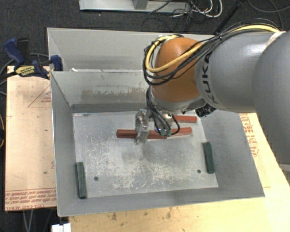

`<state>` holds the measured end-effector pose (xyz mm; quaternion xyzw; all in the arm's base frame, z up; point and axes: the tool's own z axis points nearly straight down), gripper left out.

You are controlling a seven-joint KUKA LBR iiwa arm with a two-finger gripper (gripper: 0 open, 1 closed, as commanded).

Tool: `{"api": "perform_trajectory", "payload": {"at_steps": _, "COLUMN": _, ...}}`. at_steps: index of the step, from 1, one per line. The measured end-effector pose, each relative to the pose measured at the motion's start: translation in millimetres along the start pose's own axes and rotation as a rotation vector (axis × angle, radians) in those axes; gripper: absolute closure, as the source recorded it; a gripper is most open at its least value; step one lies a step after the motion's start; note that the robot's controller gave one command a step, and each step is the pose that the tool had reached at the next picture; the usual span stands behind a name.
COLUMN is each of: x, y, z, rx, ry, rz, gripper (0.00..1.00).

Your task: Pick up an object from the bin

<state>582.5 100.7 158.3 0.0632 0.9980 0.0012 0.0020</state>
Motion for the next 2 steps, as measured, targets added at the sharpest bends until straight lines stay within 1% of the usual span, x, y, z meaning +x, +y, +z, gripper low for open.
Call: {"api": "perform_trajectory", "payload": {"at_steps": 2, "x": -1.6, "y": 1, "z": -25, "rx": 0.000, "ry": 0.001, "rz": -0.001, "gripper": 1.00}}
